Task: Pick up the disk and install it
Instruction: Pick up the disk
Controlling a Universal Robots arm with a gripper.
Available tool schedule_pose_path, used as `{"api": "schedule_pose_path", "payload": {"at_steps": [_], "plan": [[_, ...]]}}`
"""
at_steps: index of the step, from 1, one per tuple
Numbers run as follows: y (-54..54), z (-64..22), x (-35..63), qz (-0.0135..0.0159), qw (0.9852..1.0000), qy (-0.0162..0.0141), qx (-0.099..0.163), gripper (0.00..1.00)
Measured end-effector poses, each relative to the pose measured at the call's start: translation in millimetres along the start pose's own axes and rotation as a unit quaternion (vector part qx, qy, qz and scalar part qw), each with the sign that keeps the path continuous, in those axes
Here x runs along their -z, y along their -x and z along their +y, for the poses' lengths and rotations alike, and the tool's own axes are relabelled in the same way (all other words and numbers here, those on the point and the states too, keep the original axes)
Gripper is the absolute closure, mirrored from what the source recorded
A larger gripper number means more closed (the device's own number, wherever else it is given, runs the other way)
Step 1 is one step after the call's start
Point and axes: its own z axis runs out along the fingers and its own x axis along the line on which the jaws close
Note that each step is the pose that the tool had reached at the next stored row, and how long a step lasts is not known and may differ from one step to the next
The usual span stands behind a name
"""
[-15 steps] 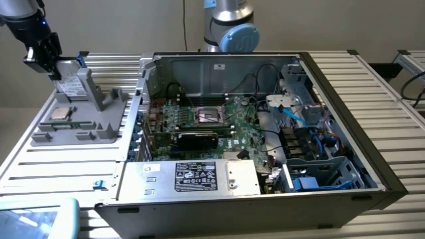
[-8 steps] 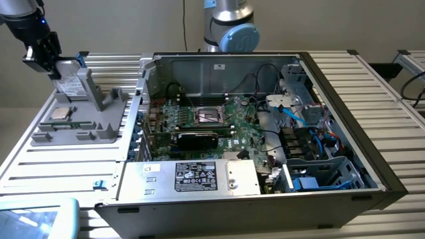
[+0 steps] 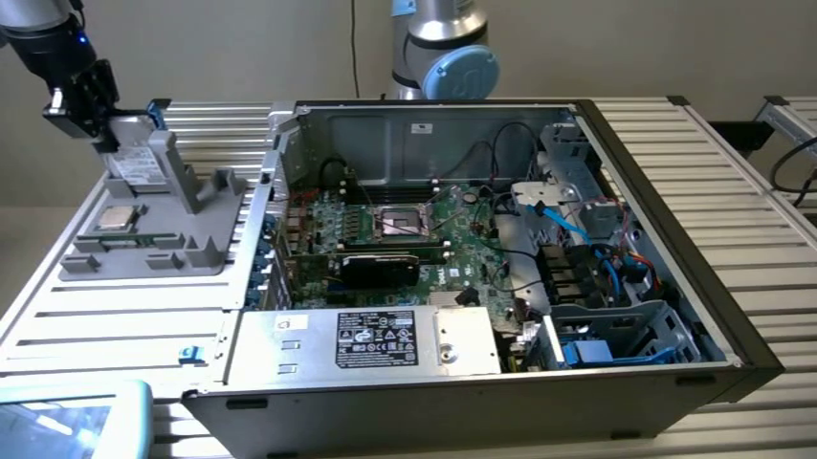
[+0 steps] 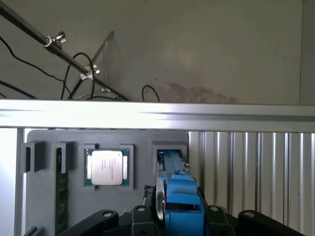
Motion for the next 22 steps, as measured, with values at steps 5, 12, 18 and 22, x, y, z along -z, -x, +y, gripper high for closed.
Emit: {"api": "schedule_pose_path", "payload": {"at_steps": [5,12,18,22], "plan": [[0.0,0.0,0.1,0.0000,1.0000,0.0001,0.000,0.53],[4.6,0.1,-0.6,0.0045,1.0000,0.0003,0.000,0.53],[5.7,0.0,-0.7,0.0056,1.0000,0.0004,0.000,0.62],[5.8,0.0,-0.7,0.0059,1.0000,0.0004,0.000,0.60]]}}
